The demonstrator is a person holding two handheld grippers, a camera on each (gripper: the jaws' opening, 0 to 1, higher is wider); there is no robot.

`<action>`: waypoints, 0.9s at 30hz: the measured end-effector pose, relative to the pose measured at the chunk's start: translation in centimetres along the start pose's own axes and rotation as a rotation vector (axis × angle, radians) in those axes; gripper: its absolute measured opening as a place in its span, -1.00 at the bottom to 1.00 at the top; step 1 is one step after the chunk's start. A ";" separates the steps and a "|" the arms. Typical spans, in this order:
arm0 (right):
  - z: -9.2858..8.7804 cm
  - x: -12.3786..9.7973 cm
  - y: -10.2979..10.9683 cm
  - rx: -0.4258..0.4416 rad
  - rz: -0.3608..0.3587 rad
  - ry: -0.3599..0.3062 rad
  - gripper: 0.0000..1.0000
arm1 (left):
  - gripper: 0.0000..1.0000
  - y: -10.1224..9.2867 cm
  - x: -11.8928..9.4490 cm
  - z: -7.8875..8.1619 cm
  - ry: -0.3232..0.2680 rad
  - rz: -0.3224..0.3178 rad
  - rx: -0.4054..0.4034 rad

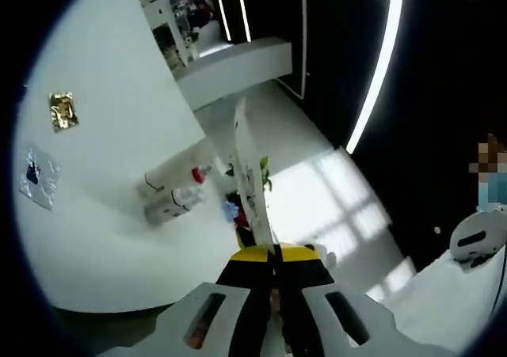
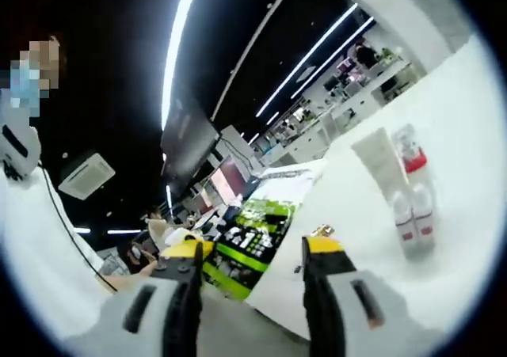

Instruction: Arrange the skincare products in the storage area until every visible bottle or jar stands upright without overlapping.

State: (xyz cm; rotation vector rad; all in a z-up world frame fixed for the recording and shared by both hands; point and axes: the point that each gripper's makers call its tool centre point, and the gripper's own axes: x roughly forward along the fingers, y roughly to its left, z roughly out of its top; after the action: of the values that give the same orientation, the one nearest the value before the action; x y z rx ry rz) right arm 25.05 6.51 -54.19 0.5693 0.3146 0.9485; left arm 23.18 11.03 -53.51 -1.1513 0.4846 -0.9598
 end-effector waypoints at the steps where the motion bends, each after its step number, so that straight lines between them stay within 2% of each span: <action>1: -0.1 0.0 -0.1 -0.008 -0.006 0.008 0.10 | -1.00 0.1 0.0 0.0 -0.003 0.003 -0.002; 7: -1.1 -0.3 -1.0 -0.080 -0.046 0.081 0.23 | -1.00 1.1 0.2 0.2 -0.007 0.035 -0.010; 11: -1.3 -0.5 -1.9 -0.148 -0.088 0.102 0.43 | -1.00 1.6 0.3 0.4 -0.014 0.045 -0.017; 15: -1.5 -0.8 -2.7 -0.171 -0.122 0.121 0.56 | -1.00 2.3 0.4 0.5 -0.012 0.063 -0.023; 27: -1.9 -1.5 -4.3 -0.194 -0.185 0.157 0.70 | -1.00 4.2 0.4 0.5 -0.001 0.110 -0.043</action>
State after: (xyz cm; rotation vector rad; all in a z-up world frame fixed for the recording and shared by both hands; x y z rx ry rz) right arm 26.21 3.92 -58.26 0.2830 0.4040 0.8344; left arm 25.38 11.31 -57.11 -1.1513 0.5643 -0.8571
